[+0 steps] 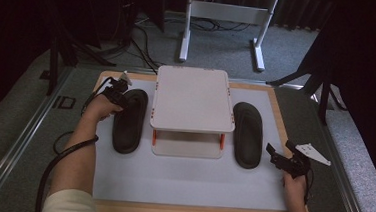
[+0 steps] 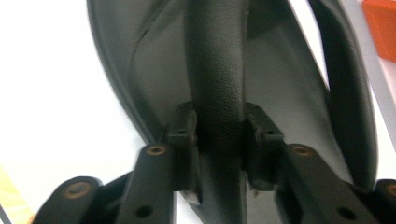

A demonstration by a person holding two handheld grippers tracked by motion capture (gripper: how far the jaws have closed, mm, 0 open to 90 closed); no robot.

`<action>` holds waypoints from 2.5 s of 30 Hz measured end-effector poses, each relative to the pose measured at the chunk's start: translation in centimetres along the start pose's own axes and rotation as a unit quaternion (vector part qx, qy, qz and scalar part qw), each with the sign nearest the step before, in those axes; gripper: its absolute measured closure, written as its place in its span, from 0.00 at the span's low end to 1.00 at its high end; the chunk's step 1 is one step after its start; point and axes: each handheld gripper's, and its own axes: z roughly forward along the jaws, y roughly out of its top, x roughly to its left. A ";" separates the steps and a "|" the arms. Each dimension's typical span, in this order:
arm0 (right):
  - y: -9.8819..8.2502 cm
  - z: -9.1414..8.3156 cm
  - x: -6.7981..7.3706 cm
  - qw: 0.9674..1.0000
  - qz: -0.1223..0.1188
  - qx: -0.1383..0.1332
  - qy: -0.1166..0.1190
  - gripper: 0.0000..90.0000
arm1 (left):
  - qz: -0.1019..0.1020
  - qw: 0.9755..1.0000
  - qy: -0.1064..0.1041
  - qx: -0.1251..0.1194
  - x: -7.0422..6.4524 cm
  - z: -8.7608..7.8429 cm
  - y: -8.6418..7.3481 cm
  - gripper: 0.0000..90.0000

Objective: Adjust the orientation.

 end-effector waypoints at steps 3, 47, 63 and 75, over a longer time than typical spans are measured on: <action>0.0 0.0 0.0 1.000 0.000 0.000 0.000 0.15 | -0.011 1.000 0.003 -0.006 -0.2 0.0 -0.1 0.79; 0.0 0.0 0.0 1.000 -0.001 0.002 0.001 0.16 | -0.001 0.994 0.008 -0.105 -8.7 -19.4 2.6 0.80; 0.0 0.0 -0.1 1.000 0.002 0.000 0.004 0.16 | 0.006 0.994 -0.019 -0.107 -14.3 -17.1 6.6 0.80; 0.0 0.0 -0.1 1.000 0.004 0.001 0.005 0.16 | -0.035 0.992 -0.020 -0.117 -15.0 -15.8 7.0 0.79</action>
